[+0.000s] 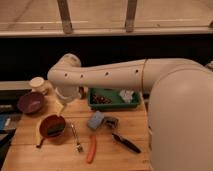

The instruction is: Wipe table surface with eraser

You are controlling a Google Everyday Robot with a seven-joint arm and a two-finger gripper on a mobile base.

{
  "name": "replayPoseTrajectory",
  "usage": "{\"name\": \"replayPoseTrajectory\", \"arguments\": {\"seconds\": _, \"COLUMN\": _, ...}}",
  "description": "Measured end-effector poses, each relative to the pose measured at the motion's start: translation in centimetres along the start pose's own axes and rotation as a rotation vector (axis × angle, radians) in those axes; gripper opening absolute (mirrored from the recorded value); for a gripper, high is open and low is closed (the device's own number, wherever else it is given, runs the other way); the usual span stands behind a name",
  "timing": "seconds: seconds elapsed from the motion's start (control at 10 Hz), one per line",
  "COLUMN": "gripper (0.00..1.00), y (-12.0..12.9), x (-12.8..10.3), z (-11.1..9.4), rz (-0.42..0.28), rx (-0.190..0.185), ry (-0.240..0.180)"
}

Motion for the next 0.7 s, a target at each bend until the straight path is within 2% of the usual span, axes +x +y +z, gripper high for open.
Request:
{"name": "replayPoseTrajectory", "arguments": {"seconds": 0.1, "gripper": 0.76, "y": 1.0, "x": -0.2, "z": 0.3, "rz": -0.022, "rx": -0.015, "ry": 0.001}}
{"name": "replayPoseTrajectory", "arguments": {"seconds": 0.5, "gripper": 0.76, "y": 0.9, "x": -0.2, "z": 0.4, "rz": -0.023, "rx": -0.015, "ry": 0.004}}
{"name": "replayPoseTrajectory", "arguments": {"seconds": 0.7, "gripper": 0.76, "y": 1.4, "x": -0.7, "z": 1.4, "rz": -0.039, "rx": -0.048, "ry": 0.015}}
